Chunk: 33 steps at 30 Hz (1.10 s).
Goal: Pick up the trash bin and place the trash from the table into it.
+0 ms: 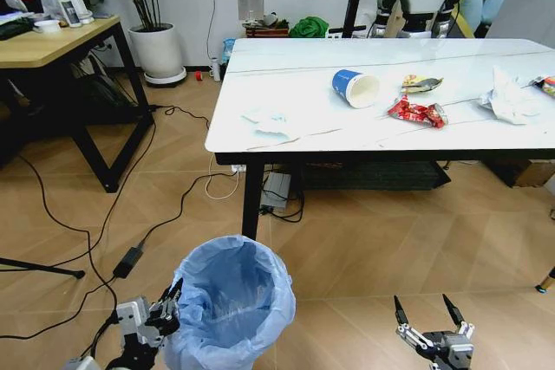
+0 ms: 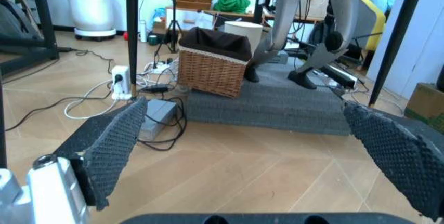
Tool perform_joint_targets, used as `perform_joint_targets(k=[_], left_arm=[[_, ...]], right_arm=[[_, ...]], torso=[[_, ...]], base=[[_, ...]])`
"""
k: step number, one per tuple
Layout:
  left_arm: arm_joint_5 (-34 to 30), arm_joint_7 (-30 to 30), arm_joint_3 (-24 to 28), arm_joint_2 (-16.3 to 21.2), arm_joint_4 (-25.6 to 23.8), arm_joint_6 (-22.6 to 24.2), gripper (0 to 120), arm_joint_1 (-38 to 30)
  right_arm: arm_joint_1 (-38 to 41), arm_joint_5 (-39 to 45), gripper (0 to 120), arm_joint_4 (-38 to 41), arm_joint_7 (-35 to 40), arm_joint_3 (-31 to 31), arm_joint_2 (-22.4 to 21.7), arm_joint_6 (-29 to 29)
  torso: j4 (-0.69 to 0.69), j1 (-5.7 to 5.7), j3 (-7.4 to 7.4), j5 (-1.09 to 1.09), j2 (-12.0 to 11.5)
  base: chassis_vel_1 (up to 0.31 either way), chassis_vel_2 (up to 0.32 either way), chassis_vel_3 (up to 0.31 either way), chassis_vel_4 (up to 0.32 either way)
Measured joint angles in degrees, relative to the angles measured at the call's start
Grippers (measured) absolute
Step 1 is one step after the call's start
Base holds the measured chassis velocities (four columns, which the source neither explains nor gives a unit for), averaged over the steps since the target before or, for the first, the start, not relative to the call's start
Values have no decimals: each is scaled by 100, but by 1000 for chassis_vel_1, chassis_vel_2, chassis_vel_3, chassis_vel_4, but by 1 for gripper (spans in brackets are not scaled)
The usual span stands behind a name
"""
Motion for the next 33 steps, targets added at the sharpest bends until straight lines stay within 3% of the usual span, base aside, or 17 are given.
perform_joint_targets(k=[33], left_arm=[[-24,-6,129,38,5,39,0,-43]], right_arm=[[5,-44,100,5,-15,-6,81,-5]], torso=[[0,272,469,0,740]], base=[[0,0,0,0]])
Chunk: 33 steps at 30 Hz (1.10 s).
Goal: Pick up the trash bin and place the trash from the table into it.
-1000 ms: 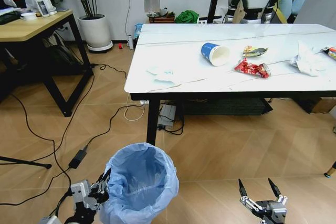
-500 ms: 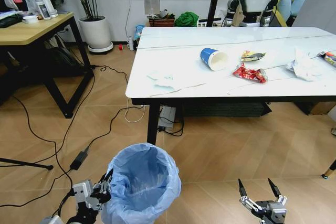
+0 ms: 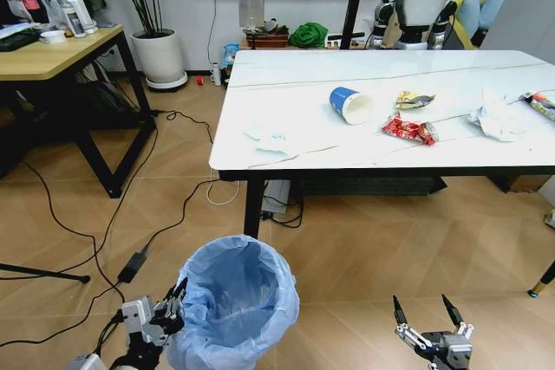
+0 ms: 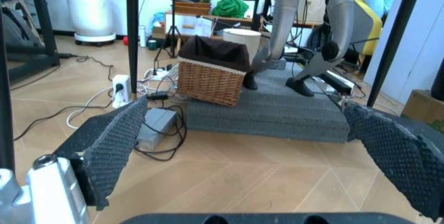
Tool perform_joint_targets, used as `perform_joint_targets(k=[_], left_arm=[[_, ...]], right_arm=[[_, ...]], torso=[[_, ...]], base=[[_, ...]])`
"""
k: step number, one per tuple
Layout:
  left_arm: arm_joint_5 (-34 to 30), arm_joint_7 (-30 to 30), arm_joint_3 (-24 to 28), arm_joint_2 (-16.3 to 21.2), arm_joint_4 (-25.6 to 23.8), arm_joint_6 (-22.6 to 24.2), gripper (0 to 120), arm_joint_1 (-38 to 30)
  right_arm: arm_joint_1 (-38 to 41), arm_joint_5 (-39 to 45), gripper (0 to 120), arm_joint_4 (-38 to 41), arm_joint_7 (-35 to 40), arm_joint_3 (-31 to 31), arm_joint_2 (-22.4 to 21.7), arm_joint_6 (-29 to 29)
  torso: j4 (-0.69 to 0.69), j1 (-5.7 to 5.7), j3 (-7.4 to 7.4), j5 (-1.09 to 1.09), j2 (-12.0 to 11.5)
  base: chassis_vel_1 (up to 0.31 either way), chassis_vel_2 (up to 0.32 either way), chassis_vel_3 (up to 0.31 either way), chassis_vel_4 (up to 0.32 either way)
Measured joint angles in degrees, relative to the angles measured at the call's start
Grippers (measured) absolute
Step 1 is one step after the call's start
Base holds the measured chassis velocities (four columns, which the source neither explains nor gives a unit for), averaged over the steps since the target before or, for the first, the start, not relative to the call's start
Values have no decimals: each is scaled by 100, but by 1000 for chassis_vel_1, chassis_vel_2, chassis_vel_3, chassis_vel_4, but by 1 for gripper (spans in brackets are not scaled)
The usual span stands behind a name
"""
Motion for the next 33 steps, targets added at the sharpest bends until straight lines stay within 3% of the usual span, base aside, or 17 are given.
perform_joint_targets(k=[33], left_arm=[[-24,-62,199,21,-95,14,0,74]], right_arm=[[-77,-54,100,-3,-41,-19,37,58]], torso=[[0,314,487,0,801]], base=[[0,0,0,0]])
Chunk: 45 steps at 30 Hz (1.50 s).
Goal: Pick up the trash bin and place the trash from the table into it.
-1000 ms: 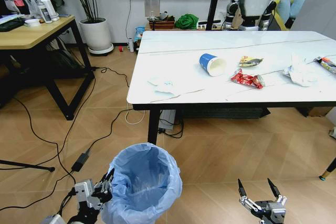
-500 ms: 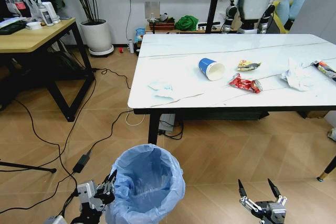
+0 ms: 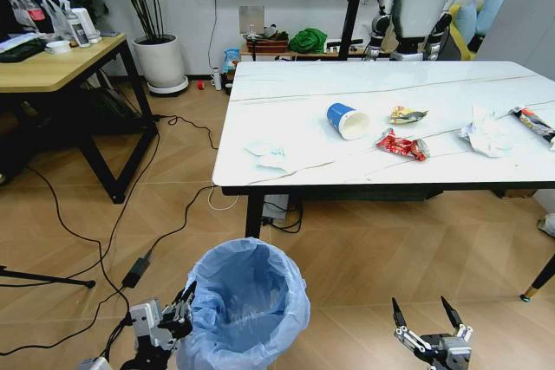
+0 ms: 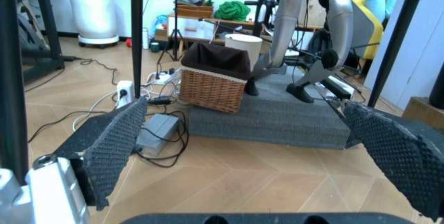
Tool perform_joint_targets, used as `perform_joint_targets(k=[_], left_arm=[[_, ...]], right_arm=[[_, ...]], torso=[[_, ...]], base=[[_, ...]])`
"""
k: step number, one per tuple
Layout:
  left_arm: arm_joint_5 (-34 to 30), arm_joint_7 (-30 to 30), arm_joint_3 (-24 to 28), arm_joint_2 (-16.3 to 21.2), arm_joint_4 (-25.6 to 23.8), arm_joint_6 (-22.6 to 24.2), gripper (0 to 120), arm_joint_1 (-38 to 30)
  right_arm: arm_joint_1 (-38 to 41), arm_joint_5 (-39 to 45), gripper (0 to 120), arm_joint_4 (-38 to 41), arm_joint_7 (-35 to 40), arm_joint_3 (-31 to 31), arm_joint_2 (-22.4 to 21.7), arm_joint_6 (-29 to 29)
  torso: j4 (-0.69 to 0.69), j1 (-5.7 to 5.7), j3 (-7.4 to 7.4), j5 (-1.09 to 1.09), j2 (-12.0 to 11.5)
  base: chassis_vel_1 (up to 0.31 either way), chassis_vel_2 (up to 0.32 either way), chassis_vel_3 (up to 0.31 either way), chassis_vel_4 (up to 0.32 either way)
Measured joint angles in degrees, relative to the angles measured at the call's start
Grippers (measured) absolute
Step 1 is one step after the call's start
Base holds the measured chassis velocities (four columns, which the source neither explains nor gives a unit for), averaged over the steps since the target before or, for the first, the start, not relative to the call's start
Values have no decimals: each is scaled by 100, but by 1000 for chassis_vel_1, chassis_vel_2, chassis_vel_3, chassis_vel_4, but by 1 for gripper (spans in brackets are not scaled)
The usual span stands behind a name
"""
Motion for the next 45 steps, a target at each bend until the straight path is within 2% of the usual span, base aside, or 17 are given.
perform_joint_targets(k=[45], left_arm=[[-40,-38,42,-34,-66,20,0,26]], right_arm=[[-51,13,100,187,-7,-36,21,-12]], torso=[[0,485,663,0,1148]], base=[[0,0,0,0]])
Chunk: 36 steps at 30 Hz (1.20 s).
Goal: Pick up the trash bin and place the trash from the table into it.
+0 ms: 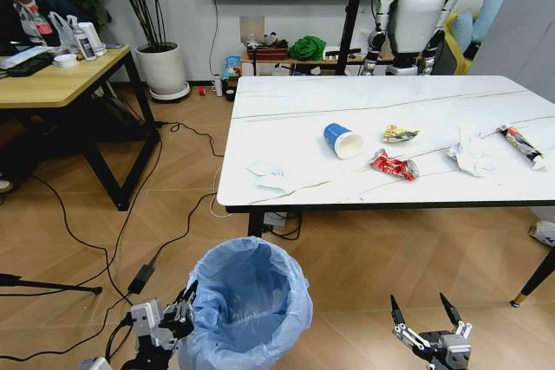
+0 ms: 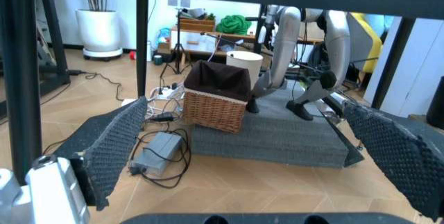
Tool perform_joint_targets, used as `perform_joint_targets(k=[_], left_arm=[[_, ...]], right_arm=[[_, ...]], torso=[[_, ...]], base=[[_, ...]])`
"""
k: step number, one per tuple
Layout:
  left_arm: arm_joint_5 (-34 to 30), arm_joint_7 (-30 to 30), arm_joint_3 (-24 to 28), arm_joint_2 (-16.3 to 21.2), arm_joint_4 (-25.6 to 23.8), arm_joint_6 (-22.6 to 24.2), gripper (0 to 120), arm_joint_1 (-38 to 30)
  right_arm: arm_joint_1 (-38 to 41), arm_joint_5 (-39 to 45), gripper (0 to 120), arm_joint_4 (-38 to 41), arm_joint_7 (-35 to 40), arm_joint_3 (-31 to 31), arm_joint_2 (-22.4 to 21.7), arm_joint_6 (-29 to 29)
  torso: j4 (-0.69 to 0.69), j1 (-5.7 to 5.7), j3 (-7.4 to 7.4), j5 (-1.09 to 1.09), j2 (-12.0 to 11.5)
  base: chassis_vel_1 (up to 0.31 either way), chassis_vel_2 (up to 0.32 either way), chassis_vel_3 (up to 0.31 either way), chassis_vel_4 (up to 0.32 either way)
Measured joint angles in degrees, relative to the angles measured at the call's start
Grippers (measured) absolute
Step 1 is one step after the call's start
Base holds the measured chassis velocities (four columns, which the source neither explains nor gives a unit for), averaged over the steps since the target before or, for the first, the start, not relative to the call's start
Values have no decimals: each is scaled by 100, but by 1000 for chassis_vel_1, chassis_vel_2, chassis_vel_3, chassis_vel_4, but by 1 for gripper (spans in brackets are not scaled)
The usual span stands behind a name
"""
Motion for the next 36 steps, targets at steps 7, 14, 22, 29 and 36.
perform_joint_targets(k=[7,14,22,29,36], left_arm=[[35,19,11,-6,0,0,0,0],[76,39,18,-14,9,0,0,2],[90,48,22,-21,10,0,0,2],[106,57,26,-30,14,-5,0,5],[198,59,13,-36,32,-20,0,0]], right_arm=[[-17,3,100,1,-1,3,-6,20],[-27,6,100,1,7,7,-3,39],[-32,12,100,1,8,10,-5,47],[-34,23,100,0,9,11,-10,49],[-34,26,100,-16,9,13,-17,54]], torso=[[0,80,97,0,177],[0,157,197,0,355],[0,237,297,0,535],[0,333,422,0,755],[0,397,502,0,900]], base=[[0,0,0,0],[0,0,0,0],[0,0,0,0],[0,0,0,0],[0,0,0,0]])
